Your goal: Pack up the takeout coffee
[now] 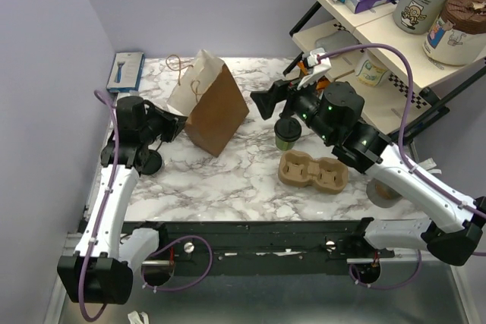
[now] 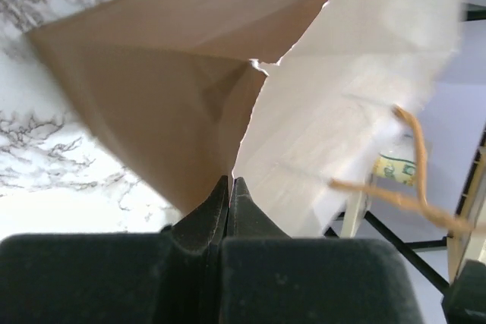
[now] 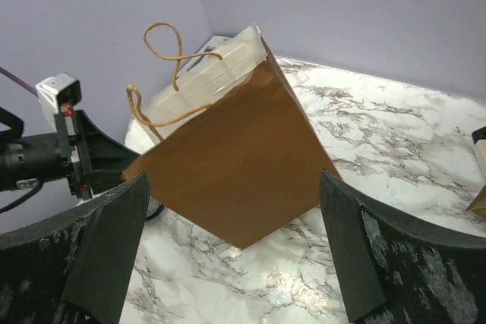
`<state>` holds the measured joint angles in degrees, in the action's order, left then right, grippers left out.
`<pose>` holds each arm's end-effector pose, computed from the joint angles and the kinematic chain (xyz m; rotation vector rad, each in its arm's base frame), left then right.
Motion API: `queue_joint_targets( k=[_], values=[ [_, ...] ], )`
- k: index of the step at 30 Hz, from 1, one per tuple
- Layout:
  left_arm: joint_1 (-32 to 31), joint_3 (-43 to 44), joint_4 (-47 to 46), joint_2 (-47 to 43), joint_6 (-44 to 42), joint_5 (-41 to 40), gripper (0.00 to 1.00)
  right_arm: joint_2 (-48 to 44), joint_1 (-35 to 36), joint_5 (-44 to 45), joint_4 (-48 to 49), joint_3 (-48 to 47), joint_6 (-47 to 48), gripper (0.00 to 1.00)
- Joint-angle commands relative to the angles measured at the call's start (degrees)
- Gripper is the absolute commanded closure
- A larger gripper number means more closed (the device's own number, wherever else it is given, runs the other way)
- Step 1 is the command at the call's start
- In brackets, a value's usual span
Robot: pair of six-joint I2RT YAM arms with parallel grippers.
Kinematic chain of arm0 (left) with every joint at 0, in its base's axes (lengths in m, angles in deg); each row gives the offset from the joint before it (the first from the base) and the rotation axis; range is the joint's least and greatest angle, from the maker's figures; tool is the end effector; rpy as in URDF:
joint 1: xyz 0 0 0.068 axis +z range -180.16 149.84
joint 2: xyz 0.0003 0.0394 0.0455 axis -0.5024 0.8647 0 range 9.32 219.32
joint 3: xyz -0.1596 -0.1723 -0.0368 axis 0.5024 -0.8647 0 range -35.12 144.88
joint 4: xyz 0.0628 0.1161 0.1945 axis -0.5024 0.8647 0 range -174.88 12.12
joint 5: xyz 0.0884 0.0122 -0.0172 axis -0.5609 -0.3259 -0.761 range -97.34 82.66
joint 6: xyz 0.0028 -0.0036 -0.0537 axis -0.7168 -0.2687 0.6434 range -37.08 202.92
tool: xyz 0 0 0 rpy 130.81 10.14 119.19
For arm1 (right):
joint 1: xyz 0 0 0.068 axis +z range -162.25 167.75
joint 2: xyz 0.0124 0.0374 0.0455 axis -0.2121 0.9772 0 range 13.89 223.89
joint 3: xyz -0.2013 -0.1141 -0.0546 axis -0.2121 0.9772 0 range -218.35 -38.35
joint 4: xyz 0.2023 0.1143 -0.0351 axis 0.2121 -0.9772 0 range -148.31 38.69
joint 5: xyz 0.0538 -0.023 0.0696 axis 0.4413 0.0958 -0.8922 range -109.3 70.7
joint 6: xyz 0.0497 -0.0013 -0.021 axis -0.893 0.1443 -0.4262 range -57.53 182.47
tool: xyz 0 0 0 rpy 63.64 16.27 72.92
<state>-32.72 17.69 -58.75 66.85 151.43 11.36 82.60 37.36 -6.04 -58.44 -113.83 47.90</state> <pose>0.2105 -0.0207 0.2923 -1.0538 2.0128 -1.0490 0.1709 0.1882 0.4099 -0.3073 1.5906 0.6910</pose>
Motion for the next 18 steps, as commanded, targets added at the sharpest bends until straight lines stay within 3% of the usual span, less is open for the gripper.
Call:
queue_joint_targets(
  k=[1, 5, 10, 16, 18],
  values=[
    [0.37, 2.82, 1.73, -4.19, -1.63, -5.07, 1.00, 1.33, 0.32, -0.16, -0.42, -2.12, -0.20, 0.00],
    [0.20, 1.68, 0.34, -5.07, -1.01, -4.99, 1.00, 7.63, 0.23, -0.95, -5.23, -7.90, -2.46, 0.00],
    [-2.52, -1.13, -1.51, -7.00, 1.97, -8.50, 1.00, 23.11, 0.23, 0.28, -26.30, -30.63, -14.60, 0.00],
    [-7.09, 0.18, -1.08, -7.97, 1.54, -15.78, 1.00, 37.80, 0.40, -1.22, -31.34, -44.90, -19.53, 0.00],
    [-8.85, 0.18, -0.91, -7.88, 1.89, -16.67, 1.00, 42.02, 0.40, -1.04, -34.51, -54.30, -19.53, 0.00]
  ],
)
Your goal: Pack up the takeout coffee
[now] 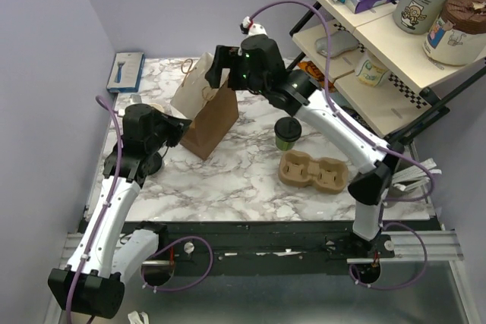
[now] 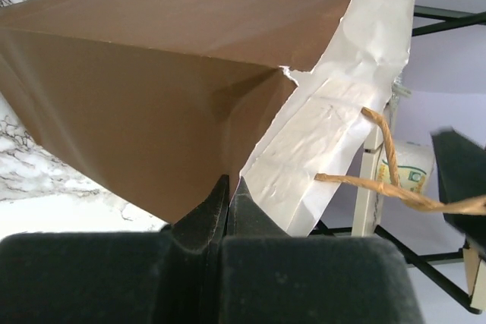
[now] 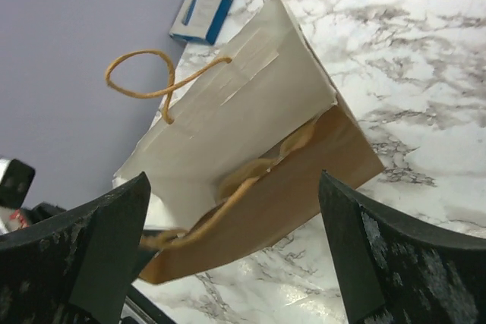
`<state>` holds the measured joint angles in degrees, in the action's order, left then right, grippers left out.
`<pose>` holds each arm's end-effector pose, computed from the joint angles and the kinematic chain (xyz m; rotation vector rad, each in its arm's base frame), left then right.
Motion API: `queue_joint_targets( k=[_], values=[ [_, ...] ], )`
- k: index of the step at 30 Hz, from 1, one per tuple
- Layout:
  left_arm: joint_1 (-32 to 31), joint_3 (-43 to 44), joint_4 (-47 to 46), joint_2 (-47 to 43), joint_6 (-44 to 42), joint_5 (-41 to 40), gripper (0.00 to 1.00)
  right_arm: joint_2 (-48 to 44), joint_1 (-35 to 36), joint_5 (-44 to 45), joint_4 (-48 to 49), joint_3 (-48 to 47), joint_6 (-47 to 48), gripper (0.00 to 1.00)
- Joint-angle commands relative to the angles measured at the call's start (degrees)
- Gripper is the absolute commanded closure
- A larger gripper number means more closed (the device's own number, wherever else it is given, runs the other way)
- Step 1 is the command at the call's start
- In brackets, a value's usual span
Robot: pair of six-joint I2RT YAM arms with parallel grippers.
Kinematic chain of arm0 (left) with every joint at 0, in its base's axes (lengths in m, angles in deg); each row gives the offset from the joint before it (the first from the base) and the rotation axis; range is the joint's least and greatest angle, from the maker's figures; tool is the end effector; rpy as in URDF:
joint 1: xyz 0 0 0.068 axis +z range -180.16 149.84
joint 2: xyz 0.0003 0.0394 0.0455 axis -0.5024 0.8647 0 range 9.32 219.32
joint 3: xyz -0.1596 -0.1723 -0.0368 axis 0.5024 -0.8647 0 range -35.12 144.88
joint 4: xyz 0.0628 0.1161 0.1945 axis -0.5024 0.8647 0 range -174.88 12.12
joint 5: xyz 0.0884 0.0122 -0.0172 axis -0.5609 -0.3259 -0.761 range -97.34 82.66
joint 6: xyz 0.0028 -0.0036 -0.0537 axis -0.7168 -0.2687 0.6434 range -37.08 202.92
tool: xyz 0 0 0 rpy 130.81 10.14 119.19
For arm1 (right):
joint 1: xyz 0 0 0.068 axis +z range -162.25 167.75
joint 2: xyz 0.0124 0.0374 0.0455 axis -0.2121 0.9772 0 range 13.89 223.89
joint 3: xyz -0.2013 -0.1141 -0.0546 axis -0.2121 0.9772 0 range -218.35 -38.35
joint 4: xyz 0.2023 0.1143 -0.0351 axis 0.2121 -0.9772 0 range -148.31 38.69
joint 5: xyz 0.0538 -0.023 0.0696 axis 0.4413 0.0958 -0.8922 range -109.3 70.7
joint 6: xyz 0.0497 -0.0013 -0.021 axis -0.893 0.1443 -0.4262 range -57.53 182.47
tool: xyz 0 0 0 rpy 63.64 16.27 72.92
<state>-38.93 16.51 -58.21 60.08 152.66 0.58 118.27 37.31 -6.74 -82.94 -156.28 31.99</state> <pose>0.1872 -0.0337 0.3055 -1.0172 1.9133 -0.9751 0.2501 0.2815 0.4092 -0.1691 1.9414 0.7424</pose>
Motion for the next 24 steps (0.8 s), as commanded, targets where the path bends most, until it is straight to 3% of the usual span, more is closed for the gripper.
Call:
queue_joint_targets(
  k=[1, 3, 9, 14, 24],
  values=[
    [-3.17, 1.36, -1.45, -1.02, 0.84, -6.42, 1.00, 9.50, 0.36, -0.17, -13.07, -14.93, -3.54, 0.00],
    [-4.92, 0.84, -2.15, -1.10, 1.72, -7.48, 1.00, 10.76, 0.36, -0.25, -14.50, -16.72, -4.06, 0.00],
    [-8.10, 1.28, -1.63, -1.90, 2.07, -14.42, 1.00, 8.30, 0.36, 7.21, -16.09, -8.55, -6.61, 0.00],
    [-9.15, 0.57, -3.47, -1.81, 2.07, -13.55, 1.00, 11.81, 0.36, 4.31, -17.58, -11.70, -8.79, 0.04],
    [-11.09, 0.13, -3.56, -2.60, 1.20, -16.45, 1.00, 14.18, 0.10, 5.29, -16.00, -11.62, -11.62, 0.36]
  ],
)
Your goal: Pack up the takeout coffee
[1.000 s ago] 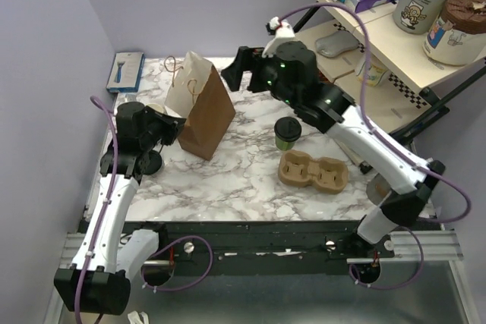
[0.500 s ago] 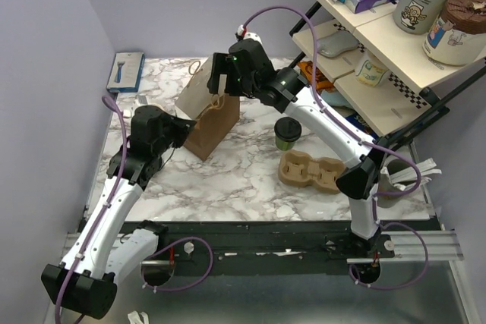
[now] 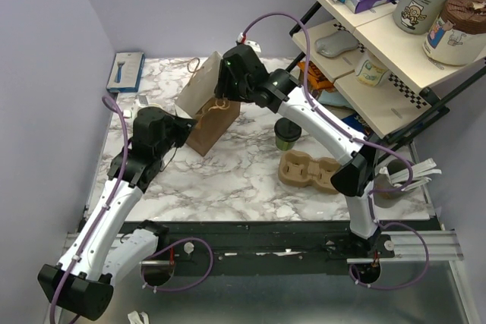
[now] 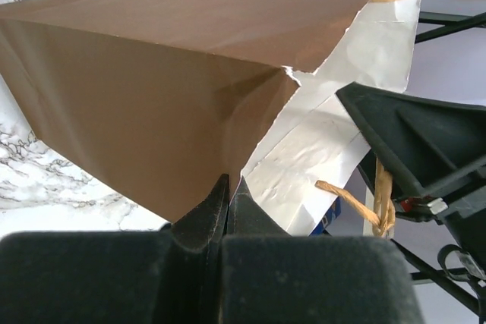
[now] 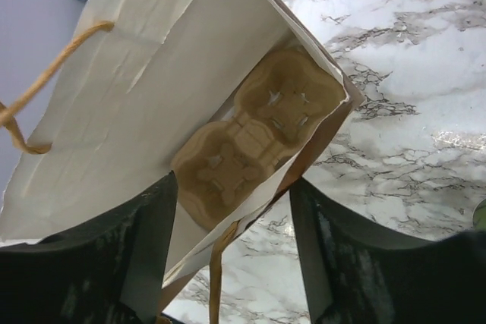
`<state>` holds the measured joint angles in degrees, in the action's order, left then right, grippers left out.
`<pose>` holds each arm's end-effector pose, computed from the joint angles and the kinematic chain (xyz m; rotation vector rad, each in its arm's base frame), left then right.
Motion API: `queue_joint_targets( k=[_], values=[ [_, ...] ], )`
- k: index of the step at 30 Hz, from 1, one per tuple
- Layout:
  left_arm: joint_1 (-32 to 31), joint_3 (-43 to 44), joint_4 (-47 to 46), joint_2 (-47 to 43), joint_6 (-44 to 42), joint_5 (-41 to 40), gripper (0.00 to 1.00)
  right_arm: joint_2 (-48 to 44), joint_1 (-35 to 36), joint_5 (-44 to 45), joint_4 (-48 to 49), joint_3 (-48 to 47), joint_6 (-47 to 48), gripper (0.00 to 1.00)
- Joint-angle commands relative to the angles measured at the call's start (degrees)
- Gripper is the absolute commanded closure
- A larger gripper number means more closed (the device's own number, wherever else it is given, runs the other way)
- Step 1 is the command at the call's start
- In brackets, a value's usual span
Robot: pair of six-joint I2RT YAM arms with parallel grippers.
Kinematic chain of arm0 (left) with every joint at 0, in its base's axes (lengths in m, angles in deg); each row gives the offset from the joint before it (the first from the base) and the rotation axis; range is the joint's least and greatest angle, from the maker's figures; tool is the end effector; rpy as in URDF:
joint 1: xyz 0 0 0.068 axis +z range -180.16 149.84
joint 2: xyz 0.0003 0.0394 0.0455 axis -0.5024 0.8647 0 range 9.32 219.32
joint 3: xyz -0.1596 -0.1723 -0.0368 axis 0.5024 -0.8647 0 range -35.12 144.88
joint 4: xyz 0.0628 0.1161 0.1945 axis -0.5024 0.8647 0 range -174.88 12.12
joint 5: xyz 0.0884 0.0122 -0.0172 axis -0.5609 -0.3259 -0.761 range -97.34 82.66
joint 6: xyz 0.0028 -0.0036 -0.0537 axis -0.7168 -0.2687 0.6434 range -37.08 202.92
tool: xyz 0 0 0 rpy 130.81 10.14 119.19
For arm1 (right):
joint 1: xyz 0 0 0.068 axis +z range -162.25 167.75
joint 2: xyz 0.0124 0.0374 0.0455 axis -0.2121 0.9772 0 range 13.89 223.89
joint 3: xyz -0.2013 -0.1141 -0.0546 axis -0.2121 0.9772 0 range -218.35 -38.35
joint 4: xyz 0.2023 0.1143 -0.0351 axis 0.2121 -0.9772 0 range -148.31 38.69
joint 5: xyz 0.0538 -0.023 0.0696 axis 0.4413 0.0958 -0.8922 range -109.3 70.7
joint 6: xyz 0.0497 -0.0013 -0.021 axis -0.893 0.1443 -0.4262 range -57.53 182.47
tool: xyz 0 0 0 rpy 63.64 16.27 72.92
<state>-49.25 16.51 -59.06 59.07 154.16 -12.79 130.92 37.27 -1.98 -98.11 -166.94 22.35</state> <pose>0.1784 -0.0580 0.3099 -0.9845 1.8637 -0.9004 0.2755 0.3063 0.3560 -0.0074 2.2106 0.5664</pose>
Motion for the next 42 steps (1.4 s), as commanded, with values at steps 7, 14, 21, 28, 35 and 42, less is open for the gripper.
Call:
queue_joint_targets(
  k=[7, 14, 21, 28, 35, 42],
  values=[
    [-1.56, -0.57, -4.46, -2.65, -3.55, -2.29, 1.00, 1.01, 0.05, 2.01, -0.39, 0.01, -1.72, 0.71],
    [-1.74, 1.62, -0.08, -2.56, -14.09, 2.64, 0.25, -5.93, 0.05, 4.03, 15.67, 12.11, 12.83, 0.89],
    [-1.74, 6.01, 4.23, -6.94, -28.85, 9.92, 0.01, -14.37, 0.32, 5.97, 31.84, 27.65, 27.01, 0.95],
    [-1.65, 13.13, 9.59, -8.80, -37.48, 5.99, 0.01, -19.47, 2.59, 10.35, 42.49, 32.52, 33.78, 0.99],
    [-1.56, 13.49, 10.91, -7.22, -36.62, 3.61, 0.01, -20.18, 6.82, 25.36, 45.66, 35.61, 35.02, 0.99],
    [-1.56, 12.09, 9.25, -2.74, -35.30, 4.40, 0.01, -19.12, 7.79, 27.94, 45.76, 38.59, 32.14, 0.99]
  ],
)
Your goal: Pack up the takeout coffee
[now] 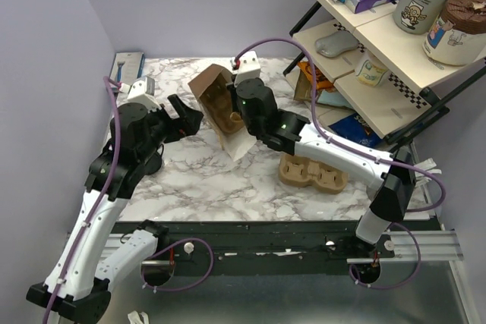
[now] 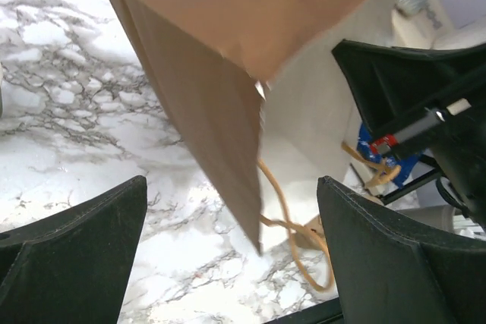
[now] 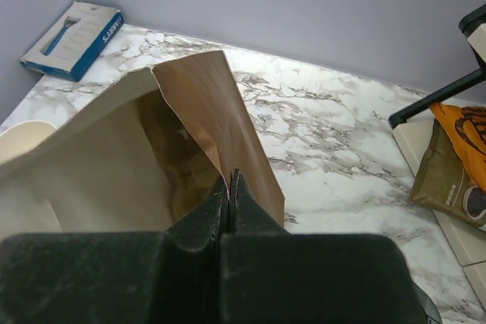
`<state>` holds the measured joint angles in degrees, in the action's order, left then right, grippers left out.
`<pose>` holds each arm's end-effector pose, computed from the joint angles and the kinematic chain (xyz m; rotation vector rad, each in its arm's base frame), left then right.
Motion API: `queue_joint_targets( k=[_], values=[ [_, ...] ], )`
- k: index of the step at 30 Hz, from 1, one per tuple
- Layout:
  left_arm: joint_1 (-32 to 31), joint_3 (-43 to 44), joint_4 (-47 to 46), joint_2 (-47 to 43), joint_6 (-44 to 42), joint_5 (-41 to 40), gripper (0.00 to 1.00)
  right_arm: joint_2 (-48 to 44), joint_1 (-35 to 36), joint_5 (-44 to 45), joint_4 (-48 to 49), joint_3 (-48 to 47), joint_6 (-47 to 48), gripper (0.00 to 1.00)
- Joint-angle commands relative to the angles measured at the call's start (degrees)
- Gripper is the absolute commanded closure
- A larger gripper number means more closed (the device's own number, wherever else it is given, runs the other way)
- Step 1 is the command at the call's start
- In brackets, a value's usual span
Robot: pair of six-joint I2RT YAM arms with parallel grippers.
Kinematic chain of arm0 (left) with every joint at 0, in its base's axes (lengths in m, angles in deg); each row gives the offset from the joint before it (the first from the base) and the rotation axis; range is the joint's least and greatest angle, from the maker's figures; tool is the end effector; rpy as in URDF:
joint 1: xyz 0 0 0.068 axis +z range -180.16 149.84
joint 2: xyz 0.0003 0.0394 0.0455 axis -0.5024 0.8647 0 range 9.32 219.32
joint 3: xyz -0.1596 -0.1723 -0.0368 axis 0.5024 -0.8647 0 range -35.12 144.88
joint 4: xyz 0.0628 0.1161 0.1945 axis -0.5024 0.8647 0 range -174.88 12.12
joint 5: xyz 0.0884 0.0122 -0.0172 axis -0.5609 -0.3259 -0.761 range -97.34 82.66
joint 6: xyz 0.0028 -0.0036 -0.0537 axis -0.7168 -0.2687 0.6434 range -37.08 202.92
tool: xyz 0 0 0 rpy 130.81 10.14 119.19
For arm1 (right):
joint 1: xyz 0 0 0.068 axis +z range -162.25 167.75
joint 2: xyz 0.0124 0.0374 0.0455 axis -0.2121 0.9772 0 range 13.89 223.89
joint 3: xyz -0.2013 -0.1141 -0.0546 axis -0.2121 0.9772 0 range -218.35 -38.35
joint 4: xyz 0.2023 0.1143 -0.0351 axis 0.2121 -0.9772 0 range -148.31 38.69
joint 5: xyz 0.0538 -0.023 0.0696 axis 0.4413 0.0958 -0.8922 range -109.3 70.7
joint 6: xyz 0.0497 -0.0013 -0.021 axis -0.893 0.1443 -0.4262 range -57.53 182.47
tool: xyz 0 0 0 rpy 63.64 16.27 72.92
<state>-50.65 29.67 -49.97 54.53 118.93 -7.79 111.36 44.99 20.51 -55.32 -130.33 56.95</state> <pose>0.1401 -0.0519 0.3752 -0.2613 1.8755 -0.6769 0.2199 0.2995 0.3614 -0.2611 1.6825 0.2143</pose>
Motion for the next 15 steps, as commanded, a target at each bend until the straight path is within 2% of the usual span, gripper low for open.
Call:
queue_joint_targets(
  k=[1, 8, 11, 15],
  values=[
    [-0.25, -1.16, -0.02, 2.33, 0.46, -0.52, 0.01, 0.61, 0.07, 5.54, 1.91, 2.07, -3.18, 0.99],
    [-0.16, -1.25, -0.73, 2.52, 2.22, -1.57, 0.01, 2.81, 0.07, 8.17, -2.49, -4.07, -4.24, 0.99],
    [-0.16, -0.55, -0.55, 1.02, 2.48, -3.06, 0.01, 1.41, -0.02, 8.70, 1.36, -6.27, -2.05, 0.99],
    [-0.16, -0.46, 0.06, -1.08, 3.10, -4.73, 0.01, -1.31, -0.02, 8.88, 3.04, -6.37, -4.31, 0.99]
  ],
)
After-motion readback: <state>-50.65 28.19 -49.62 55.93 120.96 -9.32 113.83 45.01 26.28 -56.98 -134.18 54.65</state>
